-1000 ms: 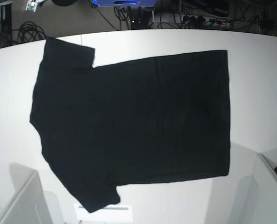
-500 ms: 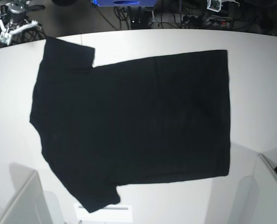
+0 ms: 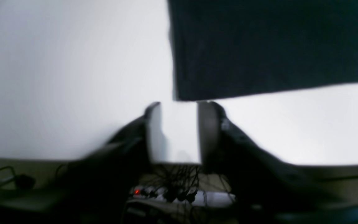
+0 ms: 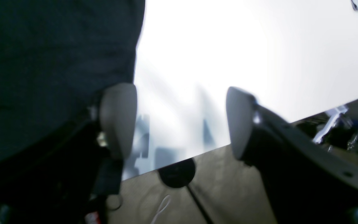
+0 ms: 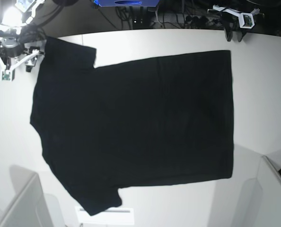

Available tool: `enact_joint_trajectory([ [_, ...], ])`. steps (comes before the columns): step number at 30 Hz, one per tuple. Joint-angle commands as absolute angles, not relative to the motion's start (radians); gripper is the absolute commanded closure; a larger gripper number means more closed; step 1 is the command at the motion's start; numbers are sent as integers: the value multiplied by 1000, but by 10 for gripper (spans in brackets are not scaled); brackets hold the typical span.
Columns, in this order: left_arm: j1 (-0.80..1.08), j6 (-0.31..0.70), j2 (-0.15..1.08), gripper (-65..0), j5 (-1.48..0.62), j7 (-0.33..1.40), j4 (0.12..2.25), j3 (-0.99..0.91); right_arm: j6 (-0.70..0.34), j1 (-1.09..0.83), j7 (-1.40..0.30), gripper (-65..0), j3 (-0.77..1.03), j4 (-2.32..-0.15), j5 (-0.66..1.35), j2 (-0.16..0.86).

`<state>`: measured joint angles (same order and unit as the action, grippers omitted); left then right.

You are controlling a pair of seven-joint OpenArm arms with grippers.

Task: Fold the T-shirt properly
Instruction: 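Move both grippers down to the shirt's shoulder corners by the collar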

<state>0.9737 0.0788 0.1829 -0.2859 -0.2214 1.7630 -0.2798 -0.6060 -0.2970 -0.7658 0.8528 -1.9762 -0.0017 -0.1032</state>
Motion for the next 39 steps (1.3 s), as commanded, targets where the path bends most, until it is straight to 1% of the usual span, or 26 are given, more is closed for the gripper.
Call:
enact_joint_trajectory([
  [1, 983, 79, 185, -293, -286, -248, 1776, -283, -634, -271, -779, -432, 878, -1992, 2, -99],
  [3, 975, 79, 185, -347, -286, -248, 1779, -285, -698, -213, -871, -432, 932, -1989, 2, -104],
  [4, 974, 79, 185, -359, -286, -248, 1779, -285, -698, -188, -911, -432, 951, -1988, 2, -104],
  [7, 947, 79, 185, -360, -326, -216, 1767, -285, -698, -134, -1017, -432, 997, -1968, 2, -102],
  [9, 906, 81, 188, -360, -432, -127, 1748, -289, -698, -114, -1061, -432, 1007, -1948, 2, -102],
  [12, 868, 91, 214, -359, -581, -13, 1728, -338, -698, -111, -1076, -432, 1000, -1923, 2, -105],
  [13, 862, 116, 214, -359, -611, 4, 1733, -352, -698, -111, -1076, -432, 1000, -1916, 4, -107],
  [15, 862, 168, 211, -359, -627, 7, 1742, -377, -698, -114, -1078, -432, 998, -1900, 47, -108],
  [19, 862, 272, 206, -359, -624, 15, 1750, -427, -698, -143, -1109, -432, 998, -1897, 200, -105],
  [23, 868, 277, 206, -359, -624, 8, 1750, -447, -698, -148, -1179, -432, 998, -1897, 323, -102],
  [28, 868, 277, 206, -359, -624, 8, 1748, -455, -698, -147, -1214, -432, 998, -1894, 414, -102],
  [33, 866, 277, 206, -359, -624, 8, 1748, -455, -698, -142, -1208, -432, 998, -1890, 380, -102],
  [39, 865, 277, 206, -359, -624, 8, 1750, -455, -698, -140, -1173, -432, 987, -1712, 377, -88],
])
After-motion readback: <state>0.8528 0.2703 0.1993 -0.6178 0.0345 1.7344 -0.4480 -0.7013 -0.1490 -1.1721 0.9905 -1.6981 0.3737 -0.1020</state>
